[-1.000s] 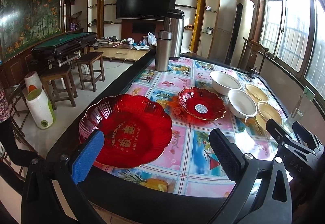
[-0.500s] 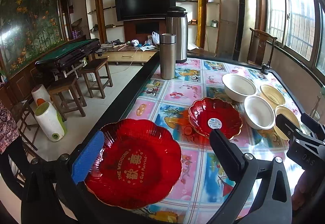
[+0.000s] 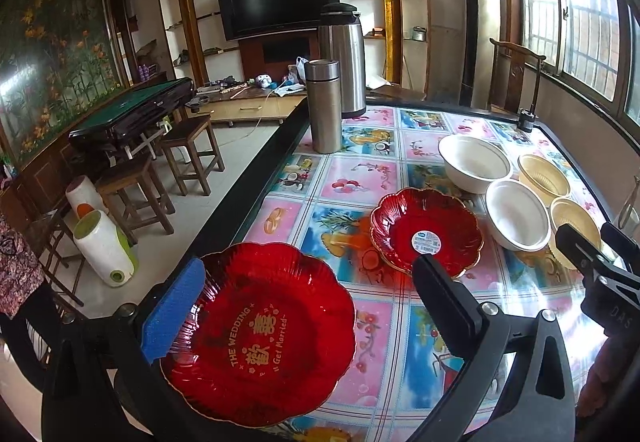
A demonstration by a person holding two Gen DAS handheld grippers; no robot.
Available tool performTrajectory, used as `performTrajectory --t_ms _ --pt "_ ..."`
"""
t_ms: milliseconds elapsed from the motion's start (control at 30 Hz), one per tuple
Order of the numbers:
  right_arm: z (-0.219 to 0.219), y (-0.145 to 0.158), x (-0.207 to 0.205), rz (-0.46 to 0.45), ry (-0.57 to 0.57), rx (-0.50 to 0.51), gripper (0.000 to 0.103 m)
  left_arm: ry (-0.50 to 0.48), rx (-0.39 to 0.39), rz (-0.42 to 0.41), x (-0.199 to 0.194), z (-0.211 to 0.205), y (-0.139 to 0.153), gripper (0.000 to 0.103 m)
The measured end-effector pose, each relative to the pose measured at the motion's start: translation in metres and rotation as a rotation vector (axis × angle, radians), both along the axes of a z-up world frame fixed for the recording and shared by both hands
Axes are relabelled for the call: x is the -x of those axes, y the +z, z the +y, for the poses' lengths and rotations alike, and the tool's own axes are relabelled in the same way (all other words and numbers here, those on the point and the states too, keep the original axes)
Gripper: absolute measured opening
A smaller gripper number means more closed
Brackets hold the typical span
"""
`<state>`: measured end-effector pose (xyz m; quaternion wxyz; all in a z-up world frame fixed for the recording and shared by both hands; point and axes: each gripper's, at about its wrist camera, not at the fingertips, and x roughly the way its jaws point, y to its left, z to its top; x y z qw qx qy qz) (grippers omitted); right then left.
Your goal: Organize plates and bowls
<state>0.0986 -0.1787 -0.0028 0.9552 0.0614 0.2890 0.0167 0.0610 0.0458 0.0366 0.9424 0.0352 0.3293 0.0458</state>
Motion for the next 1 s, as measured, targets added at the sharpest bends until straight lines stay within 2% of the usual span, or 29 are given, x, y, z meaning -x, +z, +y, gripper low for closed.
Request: performTrajectory --t_ms 100,167,233,300,367,433,500,567,700,800,900,1000 --pt "0.001 0.000 0.002 0.012 0.004 -0.006 0.103 -0.013 0.016 0.005 -0.003 0.000 -0.001 0.103" --pt "0.001 -0.002 0.000 0.027 0.009 -0.014 0.103 -0.053 0.060 0.034 -0.009 0.002 -0.002 0.103" --pt "0.002 -0.005 -0.005 0.045 0.013 -0.023 0.103 -0.130 0.142 0.094 -0.024 0.005 -0.004 0.103" --pt "-0.003 -0.013 -0.012 0.092 0.018 -0.069 0.103 -0.219 0.251 0.193 -0.050 0.008 -0.009 0.103" --pt "-0.012 -0.025 -0.023 0.155 0.040 -0.175 0.099 -0.274 0.316 0.273 -0.070 0.006 -0.016 0.103" --pt "-0.023 -0.036 -0.034 0.211 0.036 -0.274 0.089 -0.270 0.338 0.326 -0.095 0.003 -0.023 0.103" --pt "-0.034 -0.047 -0.043 0.257 0.032 -0.387 0.071 -0.264 0.333 0.352 -0.113 0.000 -0.027 0.103" --pt "-0.038 -0.057 -0.052 0.291 0.032 -0.457 0.064 -0.233 0.334 0.383 -0.132 0.000 -0.034 0.097" --pt "-0.036 -0.073 -0.070 0.356 0.047 -0.536 0.057 -0.209 0.410 0.488 -0.160 0.002 -0.056 0.077" --pt "-0.036 -0.086 -0.082 0.387 0.037 -0.590 0.057 -0.172 0.449 0.555 -0.174 0.003 -0.075 0.076" --pt "-0.039 -0.095 -0.090 0.401 0.011 -0.609 0.055 -0.155 0.495 0.596 -0.184 0.002 -0.089 0.064" --pt "-0.041 -0.106 -0.099 0.422 -0.002 -0.629 0.052 -0.144 0.483 0.612 -0.191 -0.003 -0.097 0.062"
